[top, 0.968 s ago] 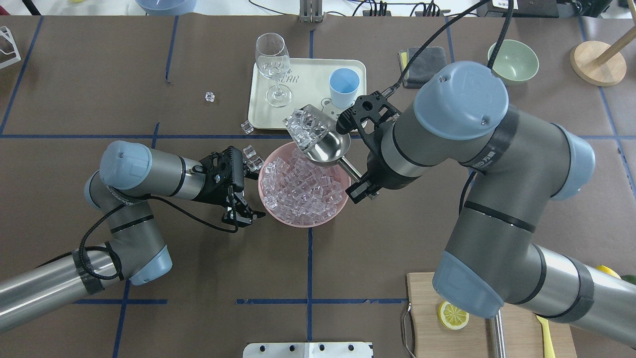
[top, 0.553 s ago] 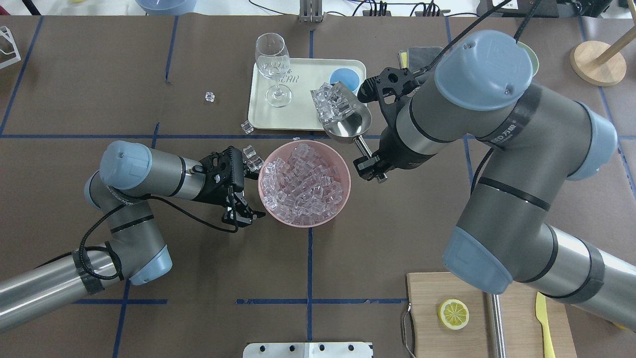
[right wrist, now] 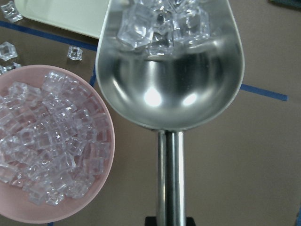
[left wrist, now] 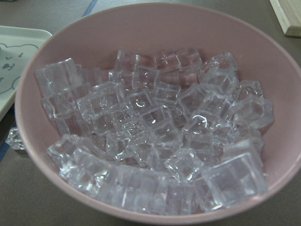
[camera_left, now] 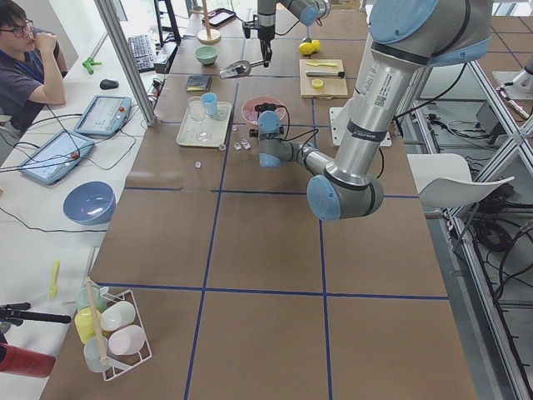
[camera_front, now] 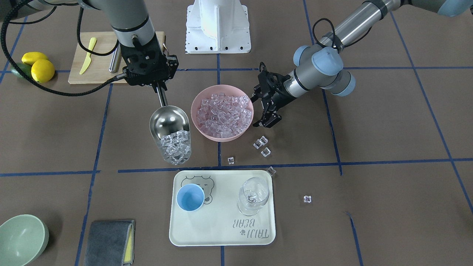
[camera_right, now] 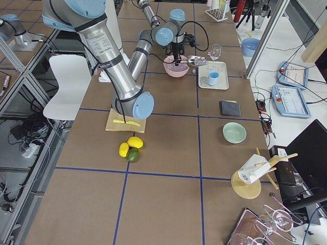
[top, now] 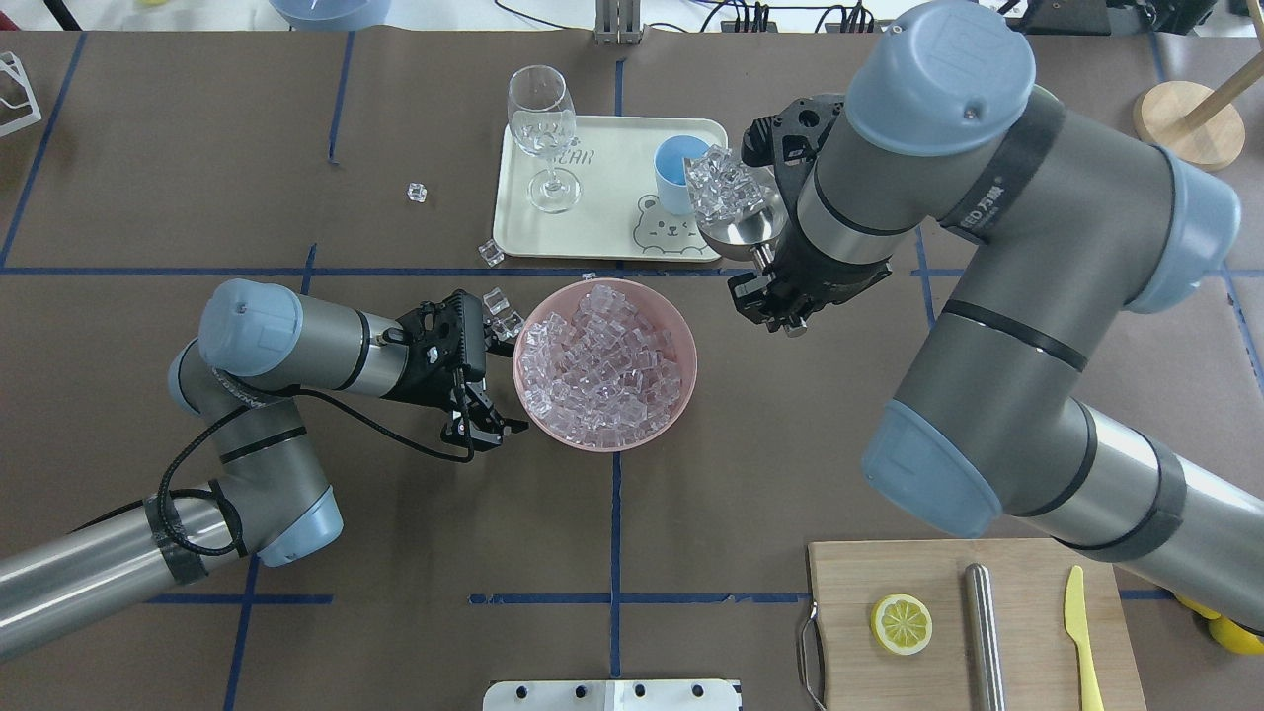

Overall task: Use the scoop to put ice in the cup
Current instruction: 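Carry the ice-filled scoop with the right gripper to the blue cup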

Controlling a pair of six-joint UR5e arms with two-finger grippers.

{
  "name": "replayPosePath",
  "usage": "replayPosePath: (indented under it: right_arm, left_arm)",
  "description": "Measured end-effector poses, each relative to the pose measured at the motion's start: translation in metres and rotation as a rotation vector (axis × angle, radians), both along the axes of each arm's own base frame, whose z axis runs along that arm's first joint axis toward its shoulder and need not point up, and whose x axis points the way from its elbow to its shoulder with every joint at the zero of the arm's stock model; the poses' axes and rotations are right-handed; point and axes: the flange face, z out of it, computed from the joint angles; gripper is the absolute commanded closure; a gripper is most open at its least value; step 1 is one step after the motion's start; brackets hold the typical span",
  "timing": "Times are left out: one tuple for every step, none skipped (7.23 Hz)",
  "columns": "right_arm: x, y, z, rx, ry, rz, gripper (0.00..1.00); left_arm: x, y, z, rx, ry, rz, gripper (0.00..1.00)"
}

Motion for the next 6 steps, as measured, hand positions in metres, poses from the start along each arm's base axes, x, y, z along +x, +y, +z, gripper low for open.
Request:
replayPosePath:
  right_arm:
    - [-0.006, -0.011, -0.002, 0.004, 0.044, -0.024, 1.0]
    - [-0.011, -0.022, -0.003, 0.014, 0.084, -0.051, 1.0]
    - [-0.016, -0.035, -0.003, 0.02, 0.117, -0.071, 1.0]
    - [-0.023, -0.051, -0.005, 0.019, 0.142, -0.082, 1.0]
    - [-0.028, -0.068, -0.007, 0.018, 0.164, -0.095, 1.0]
    - [-0.03, -0.084, -0.007, 0.026, 0.19, -0.126, 1.0]
  left_arm:
    - [0.0, 0.0, 0.0, 0.0, 0.0, 0.0, 0.0]
    - [0.0, 0.0, 0.0, 0.0, 0.0, 0.0, 0.0]
    - [0.0, 0.0, 0.0, 0.0, 0.0, 0.0, 0.0]
    - [0.0, 0.0, 0.0, 0.0, 0.0, 0.0, 0.0]
    - [0.0, 0.0, 0.0, 0.0, 0.0, 0.0, 0.0]
    - [0.0, 0.0, 0.0, 0.0, 0.0, 0.0, 0.0]
